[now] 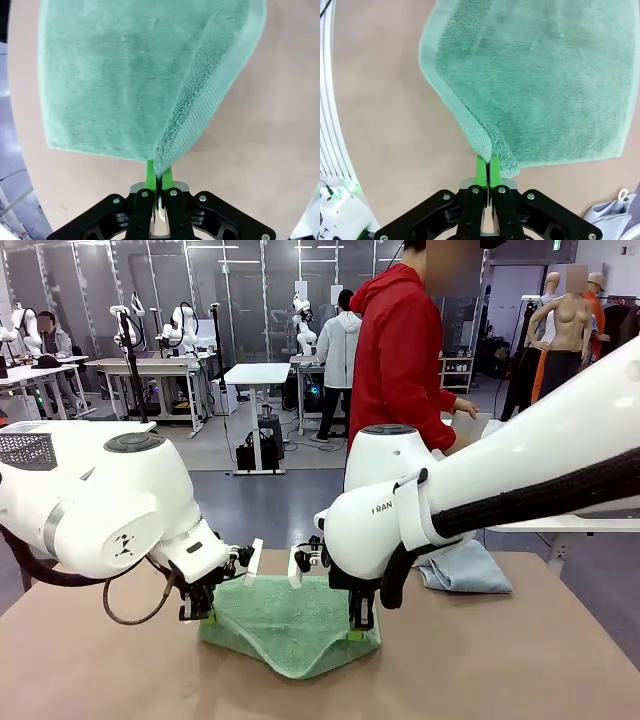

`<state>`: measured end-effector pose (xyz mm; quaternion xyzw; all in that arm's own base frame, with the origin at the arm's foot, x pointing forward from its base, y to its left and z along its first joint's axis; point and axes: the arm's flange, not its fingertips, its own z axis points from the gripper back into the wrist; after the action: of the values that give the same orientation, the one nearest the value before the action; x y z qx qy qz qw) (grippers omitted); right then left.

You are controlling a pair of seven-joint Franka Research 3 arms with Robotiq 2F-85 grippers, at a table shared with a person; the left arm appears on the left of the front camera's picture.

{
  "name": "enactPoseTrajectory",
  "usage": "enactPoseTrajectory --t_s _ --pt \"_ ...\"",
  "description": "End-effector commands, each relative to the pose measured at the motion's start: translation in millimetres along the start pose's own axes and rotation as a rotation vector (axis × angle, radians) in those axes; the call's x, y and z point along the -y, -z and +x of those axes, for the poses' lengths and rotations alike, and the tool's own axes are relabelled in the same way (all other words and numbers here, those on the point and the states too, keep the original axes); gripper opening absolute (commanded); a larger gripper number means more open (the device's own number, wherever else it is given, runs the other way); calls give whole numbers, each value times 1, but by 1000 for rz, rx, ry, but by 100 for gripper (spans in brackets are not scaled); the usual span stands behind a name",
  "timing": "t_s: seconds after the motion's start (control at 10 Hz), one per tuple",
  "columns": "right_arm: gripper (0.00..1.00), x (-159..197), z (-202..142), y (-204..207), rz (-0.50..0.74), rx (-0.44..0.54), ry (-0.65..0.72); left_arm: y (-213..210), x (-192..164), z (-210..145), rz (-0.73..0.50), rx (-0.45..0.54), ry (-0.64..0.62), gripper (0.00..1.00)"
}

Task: Fold the towels and place them in the basket.
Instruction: When a person lays out a Towel with hook on the table, fold it in half twice.

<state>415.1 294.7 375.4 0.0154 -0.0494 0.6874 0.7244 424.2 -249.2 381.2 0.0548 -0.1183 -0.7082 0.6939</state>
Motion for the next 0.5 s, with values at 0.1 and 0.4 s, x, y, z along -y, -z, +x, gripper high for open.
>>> enactPoseTrajectory --t_s 0.1,0.4 --pt "3 45 7 -6 -20 -2 -11 5 -41 3 24 21 -8 5" --pt "3 83 7 -15 -46 -28 42 12 -76 6 6 67 -19 5"
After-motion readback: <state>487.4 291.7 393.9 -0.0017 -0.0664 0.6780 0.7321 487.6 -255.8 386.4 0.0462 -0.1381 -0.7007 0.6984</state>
